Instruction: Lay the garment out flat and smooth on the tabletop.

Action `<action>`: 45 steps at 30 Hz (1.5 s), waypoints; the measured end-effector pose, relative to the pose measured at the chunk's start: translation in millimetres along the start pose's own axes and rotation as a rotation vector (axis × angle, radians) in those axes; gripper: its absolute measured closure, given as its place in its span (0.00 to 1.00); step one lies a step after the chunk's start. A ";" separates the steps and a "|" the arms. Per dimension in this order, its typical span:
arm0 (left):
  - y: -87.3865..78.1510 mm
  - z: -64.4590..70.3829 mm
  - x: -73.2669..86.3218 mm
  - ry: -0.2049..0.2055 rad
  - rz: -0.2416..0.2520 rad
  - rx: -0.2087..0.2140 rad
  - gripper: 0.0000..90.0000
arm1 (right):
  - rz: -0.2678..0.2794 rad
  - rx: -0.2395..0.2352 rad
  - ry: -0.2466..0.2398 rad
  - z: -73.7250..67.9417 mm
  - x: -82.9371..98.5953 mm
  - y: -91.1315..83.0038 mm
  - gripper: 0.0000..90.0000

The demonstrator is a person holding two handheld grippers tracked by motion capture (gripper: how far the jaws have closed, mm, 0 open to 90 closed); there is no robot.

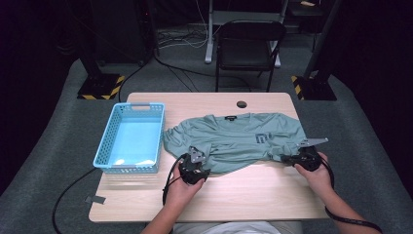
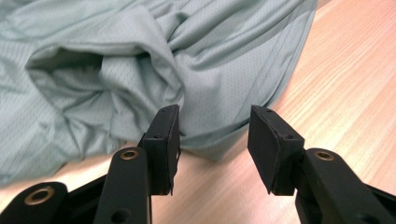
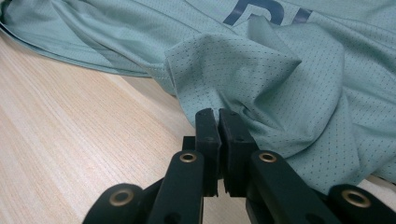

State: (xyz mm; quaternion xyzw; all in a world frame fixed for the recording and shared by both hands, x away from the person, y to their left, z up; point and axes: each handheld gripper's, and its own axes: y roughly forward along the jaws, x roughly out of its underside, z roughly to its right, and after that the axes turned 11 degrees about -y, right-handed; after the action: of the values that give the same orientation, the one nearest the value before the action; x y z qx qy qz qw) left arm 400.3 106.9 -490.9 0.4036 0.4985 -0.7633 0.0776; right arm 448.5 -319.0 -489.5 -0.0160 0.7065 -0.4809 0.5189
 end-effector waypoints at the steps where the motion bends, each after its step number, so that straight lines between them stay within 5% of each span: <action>1: 2.6 -1.8 -1.8 0.006 -0.005 -0.004 0.59 | -0.001 -0.001 0.001 -0.1 0.1 0.2 0.96; 8: 25.2 -32.9 -13.6 -0.023 -0.024 -0.118 0.54 | 0.002 0.007 0.004 2.1 1.1 0.1 0.96; 10: 27.2 -39.7 -15.8 -0.038 -0.031 -0.096 0.65 | 0.002 0.009 0.014 4.5 2.4 -0.4 0.96; 12: 21.1 -42.7 -21.2 -0.033 -0.029 -0.082 0.88 | 0.004 0.013 0.018 6.9 3.0 -1.8 0.96; 14: 8.6 -45.4 -27.2 -0.058 0.016 -0.068 0.93 | 0.012 0.024 0.012 9.3 1.4 -7.8 0.97; 21: -43.8 -48.3 -50.7 -0.045 0.144 -0.079 0.94 | 0.123 0.119 0.014 27.2 -9.5 -62.4 0.97; 26: -61.9 -50.5 -65.4 -0.019 0.179 -0.126 0.94 | 0.203 0.181 0.037 35.7 -6.3 -105.7 0.97; 28: -64.2 -54.4 -70.0 -0.042 0.186 -0.119 0.94 | 0.238 0.207 0.048 37.8 -2.5 -122.4 0.97; 34: -37.8 -66.6 -85.1 -0.080 0.171 -0.118 0.94 | 0.266 0.238 0.080 42.6 10.6 -138.9 0.97; 40: 10.7 -77.5 -95.6 -0.091 0.139 -0.166 0.90 | 0.206 0.218 0.121 44.2 30.0 -117.0 0.97; 45: 16.5 -77.8 -88.7 -0.123 0.148 -0.163 0.75 | 0.157 0.193 0.125 40.9 38.4 -101.9 0.97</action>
State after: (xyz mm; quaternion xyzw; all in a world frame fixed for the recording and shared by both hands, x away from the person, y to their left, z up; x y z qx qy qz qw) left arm 509.5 137.7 -454.7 0.3842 0.5219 -0.7357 0.1967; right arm 412.9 -420.9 -446.1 0.1192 0.6870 -0.5043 0.5093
